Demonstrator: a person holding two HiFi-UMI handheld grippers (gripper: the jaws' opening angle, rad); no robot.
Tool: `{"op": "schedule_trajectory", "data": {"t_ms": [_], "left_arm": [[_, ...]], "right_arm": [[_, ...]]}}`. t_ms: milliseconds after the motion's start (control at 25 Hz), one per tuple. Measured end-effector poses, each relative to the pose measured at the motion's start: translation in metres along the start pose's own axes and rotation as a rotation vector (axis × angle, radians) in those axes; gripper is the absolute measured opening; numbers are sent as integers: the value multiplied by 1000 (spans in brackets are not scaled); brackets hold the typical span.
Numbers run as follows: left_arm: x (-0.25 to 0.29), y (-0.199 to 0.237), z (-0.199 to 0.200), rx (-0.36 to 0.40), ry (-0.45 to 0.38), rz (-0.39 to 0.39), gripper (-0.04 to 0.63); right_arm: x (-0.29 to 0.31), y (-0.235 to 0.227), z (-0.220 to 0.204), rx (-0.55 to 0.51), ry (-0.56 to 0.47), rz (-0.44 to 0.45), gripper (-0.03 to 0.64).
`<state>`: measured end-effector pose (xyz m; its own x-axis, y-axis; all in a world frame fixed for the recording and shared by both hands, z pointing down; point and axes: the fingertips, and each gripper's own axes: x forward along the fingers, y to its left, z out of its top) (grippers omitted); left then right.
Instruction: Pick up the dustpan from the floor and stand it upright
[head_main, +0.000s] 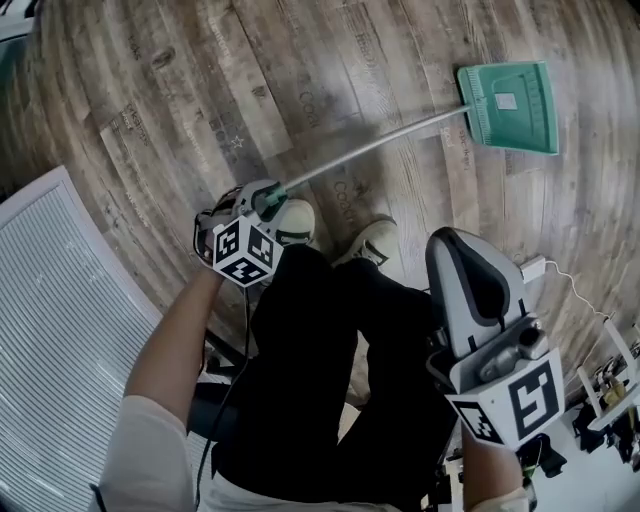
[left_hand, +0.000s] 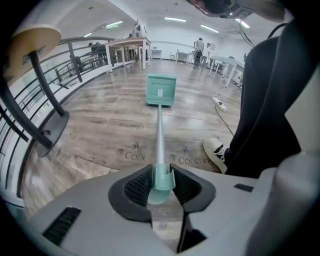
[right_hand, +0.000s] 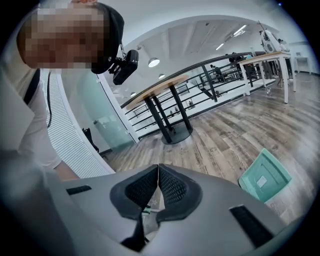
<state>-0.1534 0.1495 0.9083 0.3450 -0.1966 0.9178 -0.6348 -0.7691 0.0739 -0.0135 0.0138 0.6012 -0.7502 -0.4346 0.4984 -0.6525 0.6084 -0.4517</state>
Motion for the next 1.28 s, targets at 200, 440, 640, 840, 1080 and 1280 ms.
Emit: {"op": "schedule_trajectory", "data": {"t_ms": [200,440,640,840,1080,1280], "left_arm": [[-68,13,39,55,25,6,126],[-149,30,69,97,81,20,126],[-206,46,88,143,120,45,126],[-257,52,118,221,107,52,124],[-285,54,155,281,106,41,124],[-301,48,179,336,125,33,124]], "right_arm": [[-37,24,50,4,-11,-3,27],[-80,49,102,19,-12,-26,26],[-111,68,146,29,-46,-47,26],[-136,86,176,42,-67,-69,26],[-167,96,203,66,-110,-104,26],[-196,98,207,87,-145,-137,26]]}}
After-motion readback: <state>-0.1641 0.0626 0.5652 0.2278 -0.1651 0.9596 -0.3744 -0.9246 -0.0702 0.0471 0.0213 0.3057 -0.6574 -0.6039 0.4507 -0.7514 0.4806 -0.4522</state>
